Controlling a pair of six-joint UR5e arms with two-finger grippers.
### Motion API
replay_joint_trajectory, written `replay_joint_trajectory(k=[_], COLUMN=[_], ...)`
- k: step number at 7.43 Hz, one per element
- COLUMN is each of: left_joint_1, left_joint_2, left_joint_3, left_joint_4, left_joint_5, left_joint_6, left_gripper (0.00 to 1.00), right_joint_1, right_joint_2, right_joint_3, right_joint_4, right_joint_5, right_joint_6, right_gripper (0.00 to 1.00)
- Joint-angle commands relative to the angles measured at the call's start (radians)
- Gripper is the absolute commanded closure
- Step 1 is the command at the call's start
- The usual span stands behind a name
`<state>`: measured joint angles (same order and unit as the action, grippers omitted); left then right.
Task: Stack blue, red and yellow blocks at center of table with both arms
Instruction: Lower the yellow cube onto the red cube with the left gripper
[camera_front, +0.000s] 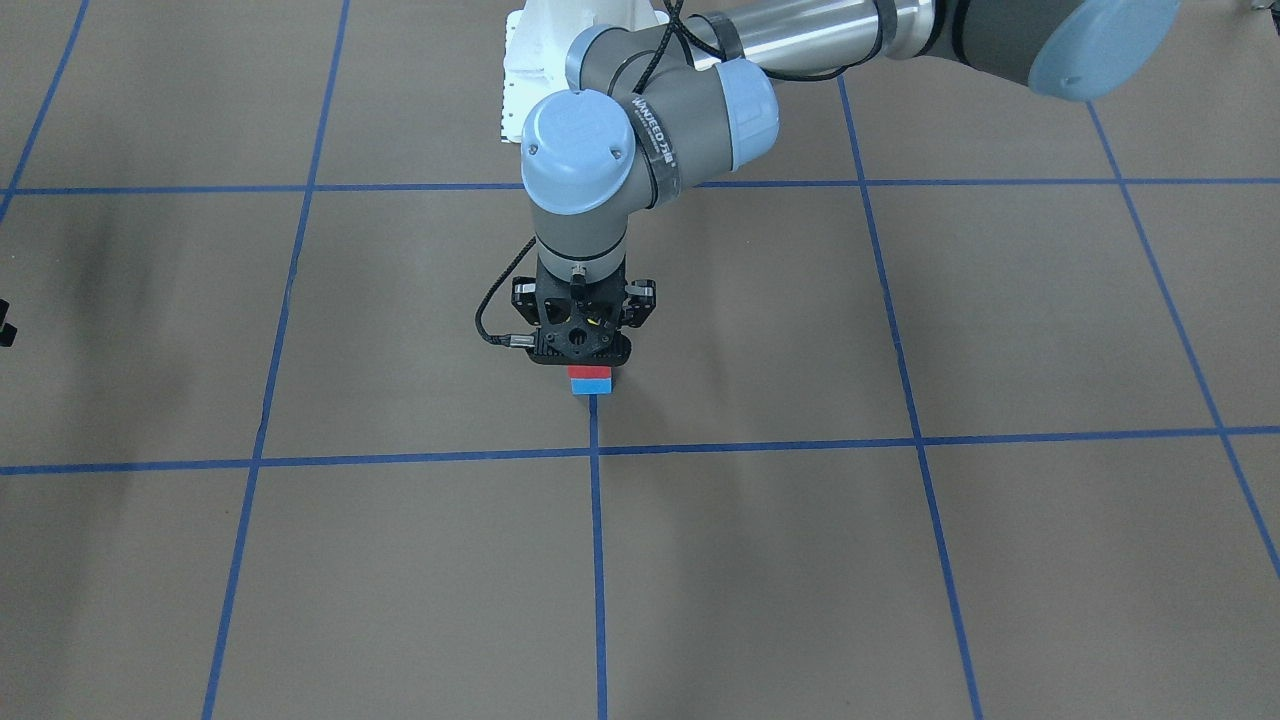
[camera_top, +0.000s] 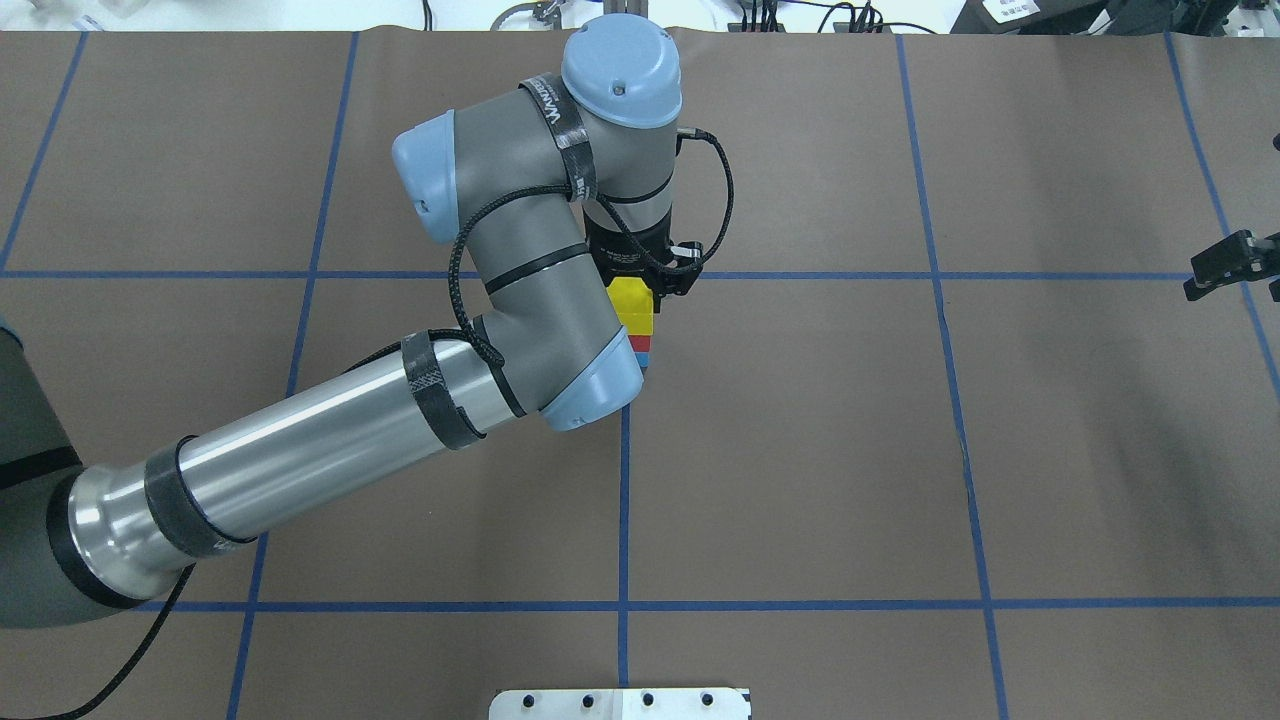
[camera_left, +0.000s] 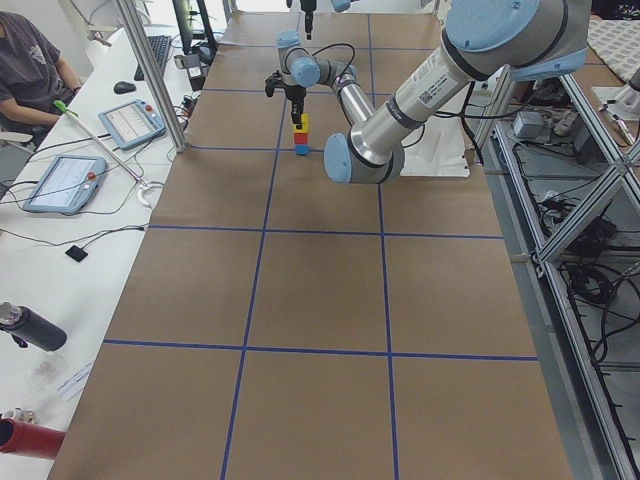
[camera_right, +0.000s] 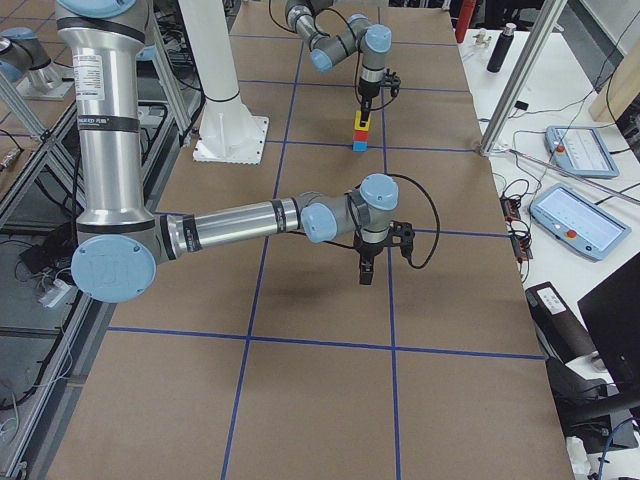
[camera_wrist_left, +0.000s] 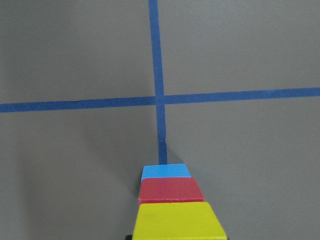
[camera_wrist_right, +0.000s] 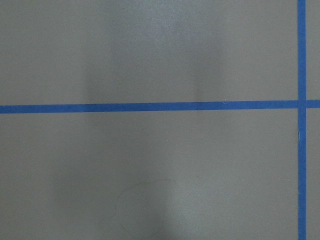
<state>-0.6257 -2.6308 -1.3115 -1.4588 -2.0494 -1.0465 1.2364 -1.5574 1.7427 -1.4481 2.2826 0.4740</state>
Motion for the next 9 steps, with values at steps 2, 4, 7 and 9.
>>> replay_joint_trajectory(k=[2, 4, 7, 9], left_joint_1=[0.003, 0.004, 0.004, 0.001], left_joint_2=[0.000, 0.002, 0.005, 0.005], left_joint_3=[0.002, 0.002, 0.003, -0.026], left_joint_4=[0.000, -0.006, -0.025, -0.012], left_joint_5=[0.002, 0.002, 0.002, 0.002], left_joint_6=[-0.003, -0.009, -0.037, -0.032], left_gripper=[0.42, 0.09, 0.01, 0.01], right_joint_1=[0.000, 0.000, 0.000, 0.000], right_joint_2=[0.000, 0.000, 0.000, 0.000], right_joint_3=[0.000, -0.003, -0.006, -0.006], right_joint_4=[0.000, 0.000, 0.000, 0.000], right_joint_5=[0.000, 0.000, 0.000, 0.000], right_joint_6=[0.000, 0.000, 0.000, -0.002], right_gripper=[0.01, 0.01, 0.01, 0.01])
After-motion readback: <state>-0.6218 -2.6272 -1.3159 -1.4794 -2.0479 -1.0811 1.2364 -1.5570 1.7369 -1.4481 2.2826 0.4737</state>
